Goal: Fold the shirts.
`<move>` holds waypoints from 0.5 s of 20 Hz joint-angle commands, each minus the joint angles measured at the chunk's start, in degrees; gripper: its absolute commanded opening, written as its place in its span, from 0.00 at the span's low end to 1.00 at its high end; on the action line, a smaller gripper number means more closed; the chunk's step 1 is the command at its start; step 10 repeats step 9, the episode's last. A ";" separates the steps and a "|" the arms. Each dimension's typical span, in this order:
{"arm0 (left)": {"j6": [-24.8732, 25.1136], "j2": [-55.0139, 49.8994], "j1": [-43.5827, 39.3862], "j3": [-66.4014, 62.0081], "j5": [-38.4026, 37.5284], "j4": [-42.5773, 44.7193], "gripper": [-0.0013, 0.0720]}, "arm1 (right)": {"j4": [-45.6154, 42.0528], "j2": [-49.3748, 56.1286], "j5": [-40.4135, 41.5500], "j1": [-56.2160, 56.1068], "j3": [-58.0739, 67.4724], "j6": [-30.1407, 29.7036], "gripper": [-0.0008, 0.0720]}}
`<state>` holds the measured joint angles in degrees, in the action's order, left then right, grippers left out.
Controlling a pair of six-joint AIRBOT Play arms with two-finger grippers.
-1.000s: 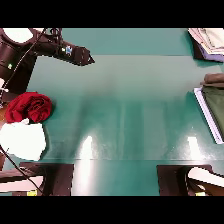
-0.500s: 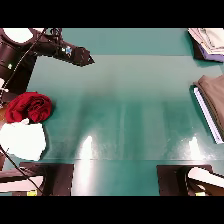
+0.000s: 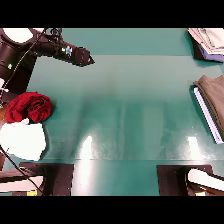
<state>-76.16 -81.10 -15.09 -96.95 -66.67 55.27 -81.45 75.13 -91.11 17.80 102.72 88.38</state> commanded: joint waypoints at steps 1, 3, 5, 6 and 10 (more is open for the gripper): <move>-0.13 -0.02 0.00 -0.02 1.57 -0.17 0.06 | 2.19 -0.02 -0.33 -8.90 0.02 -1.07 0.04; -0.11 -0.02 0.00 -0.02 1.75 -0.17 0.06 | 2.16 -0.02 0.07 -12.57 0.02 -1.73 0.04; -0.13 -0.02 0.00 -0.02 1.75 -0.17 0.06 | 2.16 -0.02 0.33 -14.82 0.02 -1.95 0.04; -0.13 -0.02 0.00 -0.02 1.75 -0.17 0.06 | 2.19 -0.02 0.26 -15.56 0.02 -1.95 0.04; -0.13 -0.02 0.00 -0.02 1.75 -0.17 0.06 | 2.19 -0.04 -0.57 -15.96 0.02 -1.95 0.04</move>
